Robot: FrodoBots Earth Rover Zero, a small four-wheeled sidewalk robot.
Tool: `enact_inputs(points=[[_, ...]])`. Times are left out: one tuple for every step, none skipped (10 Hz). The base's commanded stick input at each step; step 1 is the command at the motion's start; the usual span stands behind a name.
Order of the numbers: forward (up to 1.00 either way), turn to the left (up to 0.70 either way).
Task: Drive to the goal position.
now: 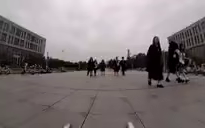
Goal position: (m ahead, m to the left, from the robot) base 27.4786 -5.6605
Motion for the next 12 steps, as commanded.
enact_inputs(points=[[0.7,0.01],[0.7,0.01],[0.7,0.01],[0.7,0.01],[0.7,0.01],[0.7,0.01],[0.7,0.0],[0.7,0.0],[0.7,0.01],[0.7,0.0],[0.7,0.0],[0.7,0.0]])
